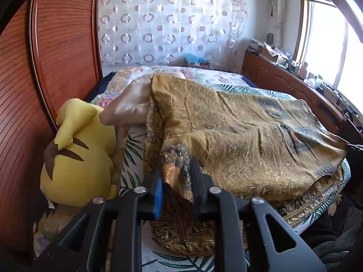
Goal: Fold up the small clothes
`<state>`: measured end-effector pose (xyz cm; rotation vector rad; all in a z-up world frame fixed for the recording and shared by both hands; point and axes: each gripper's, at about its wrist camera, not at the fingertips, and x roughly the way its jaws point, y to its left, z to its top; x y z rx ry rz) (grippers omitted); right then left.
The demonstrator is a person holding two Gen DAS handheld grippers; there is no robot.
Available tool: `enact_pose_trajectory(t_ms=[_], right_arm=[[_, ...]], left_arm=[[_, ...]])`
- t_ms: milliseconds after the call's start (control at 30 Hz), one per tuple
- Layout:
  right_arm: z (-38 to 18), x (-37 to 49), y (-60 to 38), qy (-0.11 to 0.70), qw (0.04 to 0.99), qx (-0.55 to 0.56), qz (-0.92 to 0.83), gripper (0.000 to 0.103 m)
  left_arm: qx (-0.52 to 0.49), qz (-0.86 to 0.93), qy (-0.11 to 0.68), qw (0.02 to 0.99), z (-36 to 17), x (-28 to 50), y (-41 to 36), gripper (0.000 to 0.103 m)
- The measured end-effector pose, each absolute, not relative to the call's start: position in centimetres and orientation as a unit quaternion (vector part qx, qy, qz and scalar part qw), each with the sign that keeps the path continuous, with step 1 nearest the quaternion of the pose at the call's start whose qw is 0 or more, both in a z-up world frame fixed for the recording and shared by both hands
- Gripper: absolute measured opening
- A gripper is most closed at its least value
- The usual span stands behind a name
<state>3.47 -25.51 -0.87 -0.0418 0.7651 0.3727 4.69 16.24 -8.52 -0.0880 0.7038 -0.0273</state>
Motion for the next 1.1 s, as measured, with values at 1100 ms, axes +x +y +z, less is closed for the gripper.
enact_pose_trajectory(t_ms=[1100], right_arm=[[-6.4, 7.2, -16.8, 0.365, 0.910, -0.064, 0.188, 0.046]], left_arm=[[-0.042, 0.018, 0.358, 0.933, -10.8, 4.9, 15.2, 0.077]])
